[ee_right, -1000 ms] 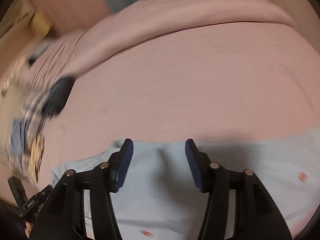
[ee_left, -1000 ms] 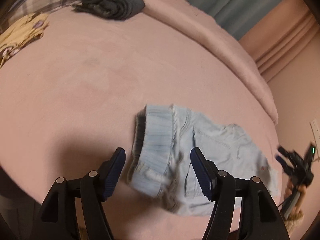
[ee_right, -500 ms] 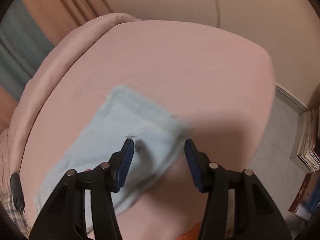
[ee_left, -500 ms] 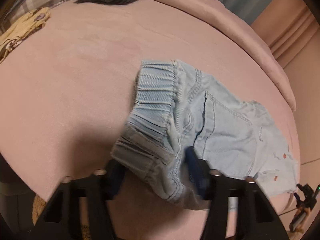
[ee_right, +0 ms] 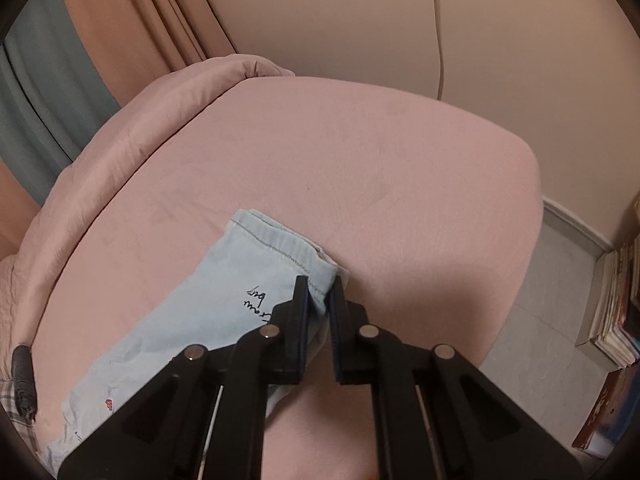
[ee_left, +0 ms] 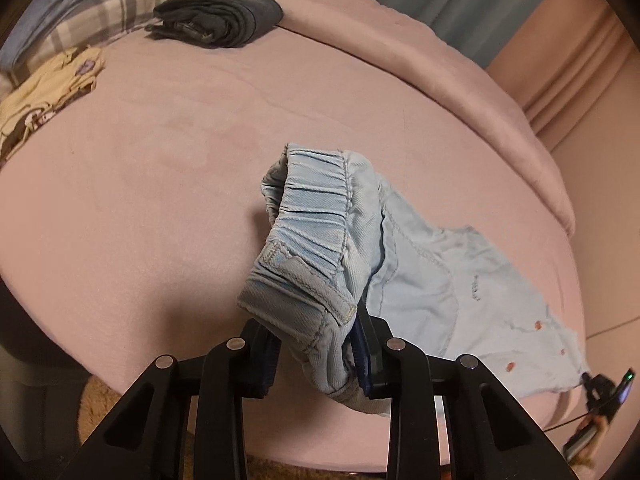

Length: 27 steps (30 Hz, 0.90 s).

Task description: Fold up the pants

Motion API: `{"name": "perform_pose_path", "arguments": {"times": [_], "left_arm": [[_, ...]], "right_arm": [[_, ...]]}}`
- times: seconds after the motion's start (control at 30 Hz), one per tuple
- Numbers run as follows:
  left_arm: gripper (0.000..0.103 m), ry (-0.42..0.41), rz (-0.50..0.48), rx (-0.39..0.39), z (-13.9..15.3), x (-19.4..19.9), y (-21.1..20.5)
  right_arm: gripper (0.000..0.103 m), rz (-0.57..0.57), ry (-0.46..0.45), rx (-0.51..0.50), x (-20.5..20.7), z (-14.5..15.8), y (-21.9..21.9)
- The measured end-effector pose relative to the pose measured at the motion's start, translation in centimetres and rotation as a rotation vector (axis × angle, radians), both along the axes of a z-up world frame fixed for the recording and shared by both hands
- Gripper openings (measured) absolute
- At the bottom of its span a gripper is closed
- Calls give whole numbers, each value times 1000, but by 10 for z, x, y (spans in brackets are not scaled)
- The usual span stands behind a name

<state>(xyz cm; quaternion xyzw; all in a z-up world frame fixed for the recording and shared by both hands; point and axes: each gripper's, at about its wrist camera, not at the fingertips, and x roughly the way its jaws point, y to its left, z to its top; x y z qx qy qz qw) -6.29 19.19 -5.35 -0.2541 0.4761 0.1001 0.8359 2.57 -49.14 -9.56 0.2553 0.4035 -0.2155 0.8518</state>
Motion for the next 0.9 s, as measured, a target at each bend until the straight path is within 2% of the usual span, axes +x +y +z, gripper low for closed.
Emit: {"name": "perform_pose_path", "arguments": {"times": [0.17, 0.23, 0.53, 0.9], "left_arm": [[31, 94, 19, -2, -35, 7, 9], [34, 99, 17, 7, -42, 7, 10], [36, 101, 14, 16, -41, 9, 16], [37, 119, 22, 37, -39, 10, 3]], "right_arm": [[9, -8, 69, 18, 1, -23, -9], [9, -3, 101, 17, 7, -37, -7], [10, 9, 129, -40, 10, -41, -3], [10, 11, 145, -77, 2, -40, 1]]}}
